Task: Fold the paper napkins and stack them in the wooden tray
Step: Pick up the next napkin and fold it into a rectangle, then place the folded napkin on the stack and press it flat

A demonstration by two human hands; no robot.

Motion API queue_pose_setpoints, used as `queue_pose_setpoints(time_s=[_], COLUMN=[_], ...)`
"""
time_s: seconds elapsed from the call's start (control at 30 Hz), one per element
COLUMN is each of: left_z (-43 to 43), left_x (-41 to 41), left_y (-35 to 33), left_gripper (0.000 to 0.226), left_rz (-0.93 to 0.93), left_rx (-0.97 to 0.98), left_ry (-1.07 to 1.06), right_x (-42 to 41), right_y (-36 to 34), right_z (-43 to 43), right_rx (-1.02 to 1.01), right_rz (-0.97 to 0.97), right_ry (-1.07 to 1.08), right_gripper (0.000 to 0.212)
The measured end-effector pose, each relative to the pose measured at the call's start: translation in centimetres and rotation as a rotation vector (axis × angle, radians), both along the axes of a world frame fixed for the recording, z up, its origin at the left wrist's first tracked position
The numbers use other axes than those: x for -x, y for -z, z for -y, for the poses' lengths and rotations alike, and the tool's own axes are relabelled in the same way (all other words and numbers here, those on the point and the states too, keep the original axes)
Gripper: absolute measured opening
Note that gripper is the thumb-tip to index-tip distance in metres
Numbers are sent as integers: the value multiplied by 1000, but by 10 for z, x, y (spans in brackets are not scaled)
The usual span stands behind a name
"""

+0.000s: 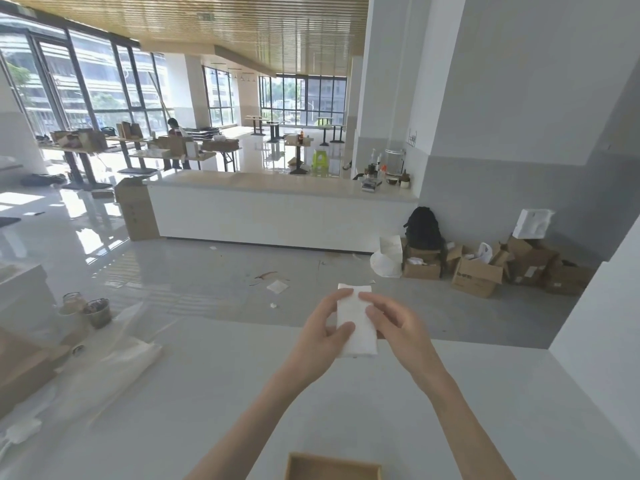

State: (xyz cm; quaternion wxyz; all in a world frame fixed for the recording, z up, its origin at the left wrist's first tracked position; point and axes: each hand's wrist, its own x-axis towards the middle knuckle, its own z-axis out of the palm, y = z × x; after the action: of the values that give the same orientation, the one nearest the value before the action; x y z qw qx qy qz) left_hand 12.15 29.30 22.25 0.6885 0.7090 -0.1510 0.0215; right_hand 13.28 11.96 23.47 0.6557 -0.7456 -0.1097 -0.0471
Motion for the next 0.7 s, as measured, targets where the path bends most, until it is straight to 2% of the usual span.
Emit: queue_pose_setpoints(time_s=[0.2, 0.43, 0.57, 0.7], left_z=[-19, -41, -44, -43], left_x=[-4, -5, 4, 30], left_y=[-8, 9, 53, 133], left_gripper=[76, 86, 87, 85], left_rz=[-43, -113, -218, -387], left_rx=[-24, -98, -163, -323], left_ry=[145, 253, 251, 194], right_x=[2, 8, 18, 46], right_y=[1, 23, 71, 154], right_z=[-1, -6, -9, -10], right_rx=[74, 76, 72, 132], right_rz=[20, -41, -175, -348], right_ry=[-131, -250, -219, -184], right_gripper=[51, 65, 64, 64])
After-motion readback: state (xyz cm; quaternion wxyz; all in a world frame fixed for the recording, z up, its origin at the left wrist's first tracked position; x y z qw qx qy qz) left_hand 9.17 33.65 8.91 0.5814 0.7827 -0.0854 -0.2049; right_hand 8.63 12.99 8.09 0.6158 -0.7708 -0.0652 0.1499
